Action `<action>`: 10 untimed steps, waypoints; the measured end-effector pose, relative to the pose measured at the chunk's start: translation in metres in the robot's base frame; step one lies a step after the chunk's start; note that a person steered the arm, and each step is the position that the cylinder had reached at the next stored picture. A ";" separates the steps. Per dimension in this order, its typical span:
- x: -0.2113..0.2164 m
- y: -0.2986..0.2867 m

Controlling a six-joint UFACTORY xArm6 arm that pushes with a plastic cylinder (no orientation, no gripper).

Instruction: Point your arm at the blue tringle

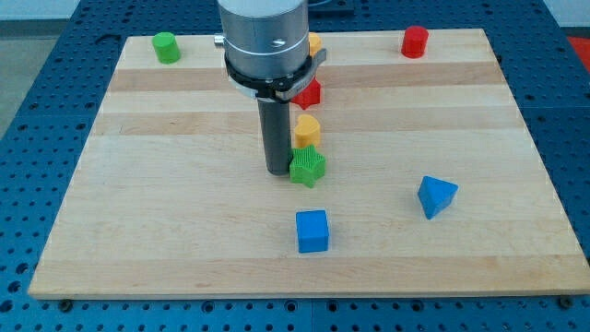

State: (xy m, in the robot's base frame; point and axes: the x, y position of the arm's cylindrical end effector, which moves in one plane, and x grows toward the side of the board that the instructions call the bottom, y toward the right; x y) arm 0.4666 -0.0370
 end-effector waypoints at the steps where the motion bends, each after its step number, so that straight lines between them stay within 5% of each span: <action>1: 0.012 -0.012; 5: 0.137 -0.016; 9: 0.146 0.170; 10: 0.122 0.225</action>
State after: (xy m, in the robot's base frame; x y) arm 0.5882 0.1877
